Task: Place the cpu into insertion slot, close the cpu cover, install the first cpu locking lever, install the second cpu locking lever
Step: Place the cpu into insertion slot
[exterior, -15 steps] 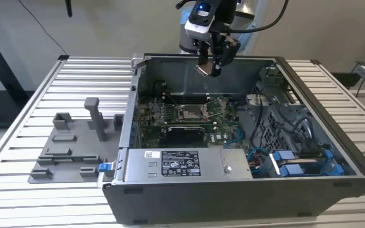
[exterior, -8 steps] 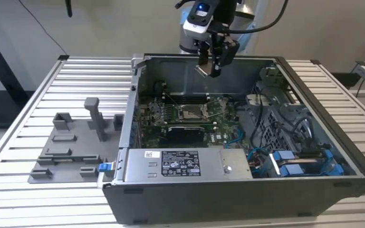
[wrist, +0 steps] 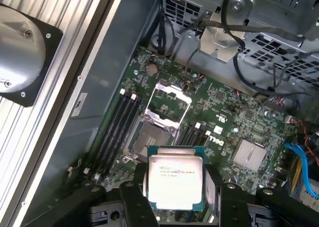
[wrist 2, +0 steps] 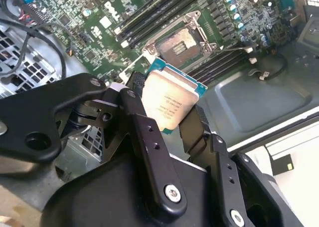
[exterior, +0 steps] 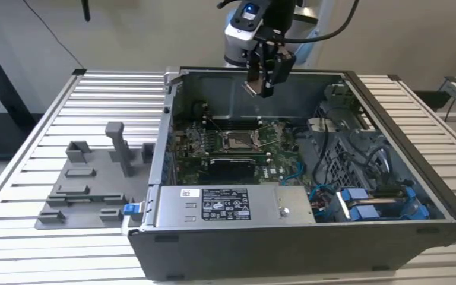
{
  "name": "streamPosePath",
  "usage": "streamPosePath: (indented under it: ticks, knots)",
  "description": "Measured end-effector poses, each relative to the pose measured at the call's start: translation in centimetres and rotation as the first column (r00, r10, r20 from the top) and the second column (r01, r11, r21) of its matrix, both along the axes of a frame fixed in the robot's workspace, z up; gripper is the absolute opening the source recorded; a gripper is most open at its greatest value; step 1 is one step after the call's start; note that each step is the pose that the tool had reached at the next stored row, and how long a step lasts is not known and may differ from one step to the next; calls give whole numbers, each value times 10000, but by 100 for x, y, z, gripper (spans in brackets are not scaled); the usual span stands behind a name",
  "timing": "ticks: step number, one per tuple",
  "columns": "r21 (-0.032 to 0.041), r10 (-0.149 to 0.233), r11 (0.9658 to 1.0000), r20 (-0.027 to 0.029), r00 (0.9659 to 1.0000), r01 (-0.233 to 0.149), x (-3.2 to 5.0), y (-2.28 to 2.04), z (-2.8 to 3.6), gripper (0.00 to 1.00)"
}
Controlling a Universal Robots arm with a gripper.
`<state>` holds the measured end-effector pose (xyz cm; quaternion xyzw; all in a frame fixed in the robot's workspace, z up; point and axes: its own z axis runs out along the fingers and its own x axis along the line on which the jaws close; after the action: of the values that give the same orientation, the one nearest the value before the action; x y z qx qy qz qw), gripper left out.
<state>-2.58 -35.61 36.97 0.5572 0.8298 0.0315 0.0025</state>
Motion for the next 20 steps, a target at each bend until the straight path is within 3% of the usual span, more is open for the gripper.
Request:
streamPosePath:
  ticks: [8, 9, 11, 20]
  knots:
    - [-12, -717, 9974, -275, 9970, 717, 0, 2, -21, 55]
    - [-17, -920, 9958, -343, 9952, 920, 0, 2, -27, 55]
    - [-22, -1121, 9937, -398, 9929, 1121, 0, 2, -33, 55]
    - [-48, -1962, 9805, -570, 9789, 1963, 0, 3, -48, 55]
